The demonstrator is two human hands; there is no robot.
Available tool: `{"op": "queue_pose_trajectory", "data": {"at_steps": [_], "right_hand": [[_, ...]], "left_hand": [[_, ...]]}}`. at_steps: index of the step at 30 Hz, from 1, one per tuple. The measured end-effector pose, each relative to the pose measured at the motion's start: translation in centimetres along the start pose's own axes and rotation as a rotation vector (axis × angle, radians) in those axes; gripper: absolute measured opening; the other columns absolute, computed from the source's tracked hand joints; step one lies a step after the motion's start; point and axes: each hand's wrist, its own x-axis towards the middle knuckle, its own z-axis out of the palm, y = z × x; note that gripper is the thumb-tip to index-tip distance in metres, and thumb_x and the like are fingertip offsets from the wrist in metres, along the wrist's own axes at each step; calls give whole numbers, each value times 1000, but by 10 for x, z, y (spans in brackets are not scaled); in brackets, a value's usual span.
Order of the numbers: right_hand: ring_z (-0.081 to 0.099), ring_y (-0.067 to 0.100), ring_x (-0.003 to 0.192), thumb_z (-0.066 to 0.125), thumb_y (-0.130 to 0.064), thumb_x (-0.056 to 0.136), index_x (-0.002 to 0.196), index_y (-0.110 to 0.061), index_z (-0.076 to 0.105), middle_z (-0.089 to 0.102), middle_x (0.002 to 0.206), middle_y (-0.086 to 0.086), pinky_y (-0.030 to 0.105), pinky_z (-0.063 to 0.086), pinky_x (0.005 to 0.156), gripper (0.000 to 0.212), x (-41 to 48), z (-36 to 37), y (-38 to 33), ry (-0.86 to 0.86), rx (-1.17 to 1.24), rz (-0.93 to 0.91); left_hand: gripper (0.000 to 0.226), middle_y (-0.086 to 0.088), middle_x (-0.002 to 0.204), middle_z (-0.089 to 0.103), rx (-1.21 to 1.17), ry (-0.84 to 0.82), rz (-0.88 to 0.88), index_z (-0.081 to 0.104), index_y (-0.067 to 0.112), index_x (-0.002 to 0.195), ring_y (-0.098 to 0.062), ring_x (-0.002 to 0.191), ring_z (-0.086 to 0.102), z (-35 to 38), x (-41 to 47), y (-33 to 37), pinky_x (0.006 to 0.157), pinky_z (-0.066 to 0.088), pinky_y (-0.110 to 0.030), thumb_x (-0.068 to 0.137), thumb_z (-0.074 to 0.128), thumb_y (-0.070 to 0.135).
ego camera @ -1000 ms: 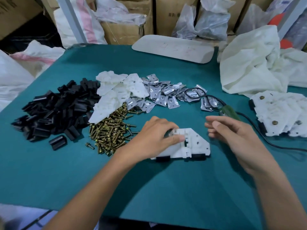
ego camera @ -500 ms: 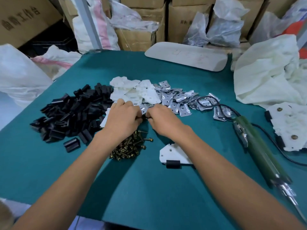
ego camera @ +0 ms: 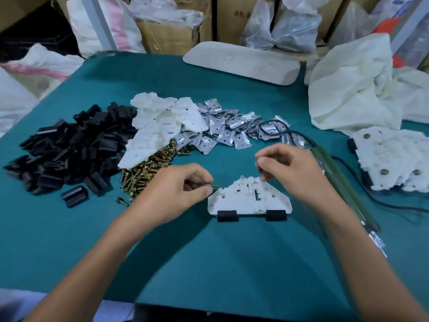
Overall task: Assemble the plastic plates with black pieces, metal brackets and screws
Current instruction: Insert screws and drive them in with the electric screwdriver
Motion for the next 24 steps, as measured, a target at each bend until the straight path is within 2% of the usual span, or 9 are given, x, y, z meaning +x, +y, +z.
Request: {"op": "queue_pose_trajectory", "data": {"at_steps": [4,7,9,13,16,19,24], "right_hand": [[68,15,64,66,3,94,92,-10,76,75,81,15,21,57,66,16,-32,-22,23,96,88,70],[71,16,67,67,1,95,95,-17,78,76,84,13,23,59,70,21,-41,-26,33,125,80,59],[72,15,70,67,-2,95,94,-23,79,77,82,7,23,59,74,24,-43,-25,37,124,39,37],[70,10,72,68,-8,96,94,-33,77,76,76,-4,31,59,80,27,-44,-23,42,82,-103,-8],[71,6,75,69,-12,96,90,-42,74,76,79,-11,23,57,77,31,-44,-25,42,81,-195,-36],[73,3,78,69,-10,96,90,-43,73,77,82,-15,15,54,76,34,-43,-25,40,75,-204,-59],[69,-2,82,70,-11,96,89,-45,72,75,87,-24,15,51,80,35,-47,-19,36,55,-287,-109]], "left_hand": [[14,27,85,72,-37,-2,27,74,37,90,5,84,67,12,-7,2,75,46,-8,85,80,26],[10,23,81,70,156,24,55,77,29,97,0,86,64,14,-4,3,80,49,-20,87,78,30],[12,19,85,70,305,13,115,77,28,102,-6,87,59,13,-2,6,81,48,-29,91,74,32],[14,11,93,70,463,-5,267,76,26,107,-11,90,52,15,1,13,80,41,-27,95,68,28],[18,9,101,70,476,-56,293,75,25,112,-14,97,54,19,6,16,86,43,-30,97,65,27],[19,10,105,69,477,-107,283,74,26,115,-13,101,54,22,10,15,87,41,-26,98,63,27],[12,16,97,68,347,-67,241,76,29,104,-7,91,58,25,9,10,83,45,-27,94,70,32]]}}
